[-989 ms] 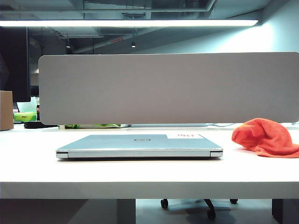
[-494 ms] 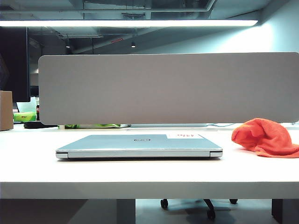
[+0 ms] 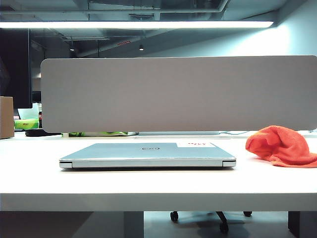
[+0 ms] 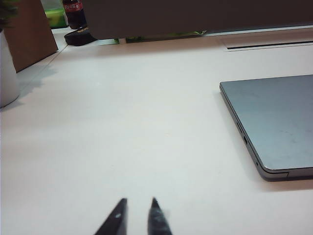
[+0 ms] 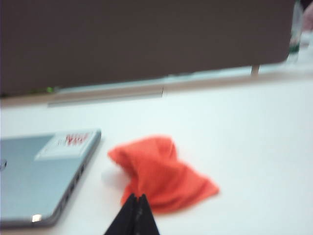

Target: Pick up the rag and use it to wipe the water off the lid of the laptop on the table.

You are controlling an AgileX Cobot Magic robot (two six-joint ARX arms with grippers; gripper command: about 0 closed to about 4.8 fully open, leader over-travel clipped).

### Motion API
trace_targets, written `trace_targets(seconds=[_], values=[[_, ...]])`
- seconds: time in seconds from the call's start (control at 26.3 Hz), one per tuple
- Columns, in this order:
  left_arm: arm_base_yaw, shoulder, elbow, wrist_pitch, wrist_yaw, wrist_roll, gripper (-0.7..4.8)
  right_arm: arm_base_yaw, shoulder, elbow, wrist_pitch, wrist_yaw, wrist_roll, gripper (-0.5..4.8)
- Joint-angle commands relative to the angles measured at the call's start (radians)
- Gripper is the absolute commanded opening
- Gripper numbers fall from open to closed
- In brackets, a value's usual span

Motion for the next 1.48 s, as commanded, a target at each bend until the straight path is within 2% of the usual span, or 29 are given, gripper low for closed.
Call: trace_targets(seconds=[0.04,0.68,0.8,1.03,1.14,1.48], values=[[-0.001,0.0,0.003,0.012,0.004,0.003,0.54,0.0,-0.001,-0.003,-0.063,-0.005,0.011,0.05],[-0.001,0.0,0.003,0.012,0.004,0.003,0.54,0.0,-0.001,-0.003,-0.096,0.007,0.01,0.05],[-0.001,0.0,0.003,0.012,0.004,0.003,0.54,0.0,-0.001,-0.003,-0.156,0.006,-0.048,0.04],[-0.001,0.0,0.003,0.012,0.004,0.003,0.54,0.0,-0.001,-0.003,-0.195,0.006,-0.056,0.04],[-0.001,0.0,0.003,0.012,0.004,0.003,0.54,0.0,-0.001,-0.003,-0.2,0.006,-0.177,0.04],[-0.001,0.0,0.003,0.012,0.004,0.003,0.54,0.0,-0.001,-0.003,-0.2,0.006,-0.176,0.04]])
